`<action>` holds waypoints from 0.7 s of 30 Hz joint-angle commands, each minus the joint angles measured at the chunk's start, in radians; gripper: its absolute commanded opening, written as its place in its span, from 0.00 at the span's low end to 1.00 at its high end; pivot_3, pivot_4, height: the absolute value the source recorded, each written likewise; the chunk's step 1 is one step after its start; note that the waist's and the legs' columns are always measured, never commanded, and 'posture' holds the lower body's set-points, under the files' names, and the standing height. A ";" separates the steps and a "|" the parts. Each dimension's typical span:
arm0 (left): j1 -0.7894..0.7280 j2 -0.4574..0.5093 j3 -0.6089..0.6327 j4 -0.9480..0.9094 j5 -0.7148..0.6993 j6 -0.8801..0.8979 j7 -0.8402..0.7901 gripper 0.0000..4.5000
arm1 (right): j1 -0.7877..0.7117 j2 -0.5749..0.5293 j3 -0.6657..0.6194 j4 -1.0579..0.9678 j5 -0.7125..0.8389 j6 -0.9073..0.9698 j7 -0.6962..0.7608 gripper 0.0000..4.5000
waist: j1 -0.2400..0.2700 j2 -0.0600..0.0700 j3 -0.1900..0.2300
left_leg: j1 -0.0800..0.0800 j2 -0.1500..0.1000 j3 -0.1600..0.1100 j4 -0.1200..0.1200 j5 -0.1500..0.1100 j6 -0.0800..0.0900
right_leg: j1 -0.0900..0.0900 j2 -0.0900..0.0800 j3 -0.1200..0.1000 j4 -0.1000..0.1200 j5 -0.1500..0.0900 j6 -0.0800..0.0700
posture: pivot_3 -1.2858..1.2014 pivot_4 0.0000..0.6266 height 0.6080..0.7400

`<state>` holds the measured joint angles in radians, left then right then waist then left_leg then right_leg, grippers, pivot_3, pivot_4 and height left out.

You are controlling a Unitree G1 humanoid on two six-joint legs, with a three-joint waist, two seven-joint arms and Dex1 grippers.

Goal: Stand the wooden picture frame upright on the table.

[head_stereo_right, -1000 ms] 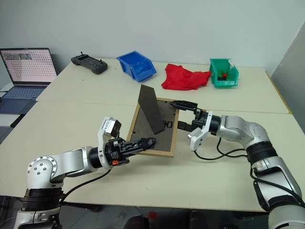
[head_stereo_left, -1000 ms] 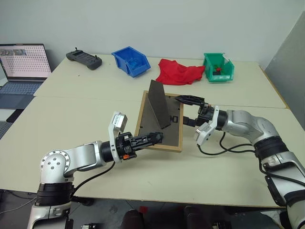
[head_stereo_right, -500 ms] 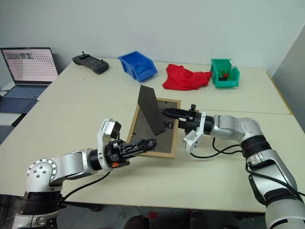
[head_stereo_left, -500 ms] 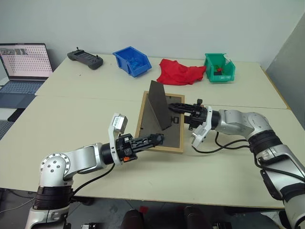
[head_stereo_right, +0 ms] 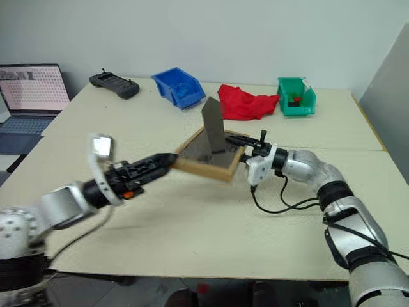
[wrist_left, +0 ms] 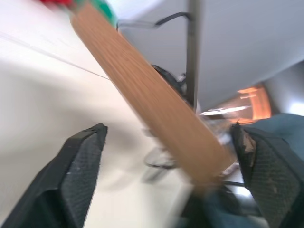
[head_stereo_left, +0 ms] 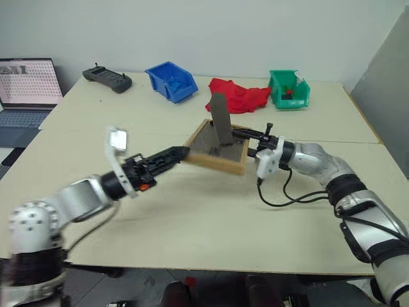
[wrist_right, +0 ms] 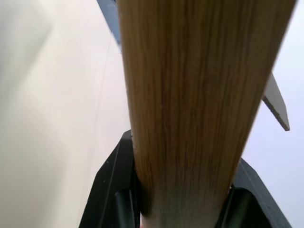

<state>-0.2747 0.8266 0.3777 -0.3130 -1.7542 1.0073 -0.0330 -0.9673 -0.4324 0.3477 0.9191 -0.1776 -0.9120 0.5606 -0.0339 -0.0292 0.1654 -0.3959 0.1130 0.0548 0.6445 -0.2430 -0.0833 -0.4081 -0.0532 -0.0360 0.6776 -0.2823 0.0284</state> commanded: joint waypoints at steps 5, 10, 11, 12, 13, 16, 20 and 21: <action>0.101 0.041 -0.180 -0.417 0.671 -0.191 -0.007 1.00 | -0.115 0.177 -0.247 0.071 0.459 0.892 0.493 0.29 | 0.016 0.005 0.003 | -0.001 -0.001 0.001 0.000 0.000 0.000 | 0.000 -0.001 -0.001 0.000 0.000 0.000 | 0.52 0.24 1.00; 0.197 -0.056 -0.297 -0.431 0.910 -0.303 -0.030 1.00 | -0.131 0.237 -0.293 0.195 0.431 0.948 0.444 0.29 | 0.022 0.005 0.003 | -0.003 -0.001 0.001 -0.001 -0.001 0.000 | -0.004 0.000 0.000 0.000 0.000 0.000 | 0.52 0.24 1.00; 0.218 -0.081 -0.296 -0.430 0.924 -0.315 -0.031 1.00 | -0.116 0.245 -0.283 0.214 0.405 0.917 0.432 0.29 | 0.024 0.005 0.003 | -0.004 -0.001 0.002 -0.001 -0.001 0.000 | -0.004 0.000 0.000 0.000 0.000 0.000 | 0.52 0.24 1.00; 0.235 -0.101 -0.292 -0.429 0.934 -0.323 -0.035 1.00 | -0.104 0.252 -0.279 0.229 0.390 0.908 0.425 0.29 | 0.026 0.005 0.003 | -0.004 -0.001 0.002 0.000 -0.001 0.000 | -0.005 0.000 0.000 0.000 0.000 0.000 | 0.52 0.24 1.00; 0.246 -0.117 -0.287 -0.430 0.944 -0.328 -0.041 1.00 | -0.098 0.256 -0.279 0.241 0.379 0.902 0.423 0.29 | 0.026 0.005 0.003 | -0.004 -0.001 0.003 0.000 -0.002 0.000 | -0.005 0.000 0.001 0.000 0.000 0.000 | 0.52 0.24 1.00; 0.272 -0.129 -0.279 -0.420 0.992 -0.339 -0.078 1.00 | -0.085 0.270 -0.319 0.256 0.395 0.953 0.426 0.29 | 0.026 0.005 0.002 | -0.003 0.000 0.003 0.000 -0.003 0.002 | -0.005 0.000 0.001 0.002 0.000 0.000 | 0.52 0.24 1.00; 0.273 -0.134 -0.274 -0.390 1.028 -0.347 -0.125 1.00 | -0.054 0.261 -0.333 0.237 0.381 0.956 0.434 0.53 | 0.027 0.004 0.002 | -0.003 0.000 0.003 0.000 -0.003 0.003 | -0.005 0.000 0.001 0.003 0.000 0.000 | 0.52 0.24 1.00; 0.266 -0.135 -0.274 -0.376 1.035 -0.348 -0.139 1.00 | -0.041 0.252 -0.326 0.229 0.366 0.944 0.428 0.59 | 0.027 0.004 0.002 | -0.003 -0.001 0.003 0.000 -0.003 0.003 | -0.005 0.000 0.001 0.002 0.000 0.000 | 0.52 0.24 1.00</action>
<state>0.0020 0.6990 0.0797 -0.6942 -0.7421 0.6855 -0.1433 -1.0107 -0.1662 0.0307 1.1738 0.2075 0.0471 0.9926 -0.0070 -0.0249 0.1676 -0.3993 0.1124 0.0574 0.6443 -0.2465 -0.0800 -0.4131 -0.0528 -0.0349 0.6794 -0.2824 0.0283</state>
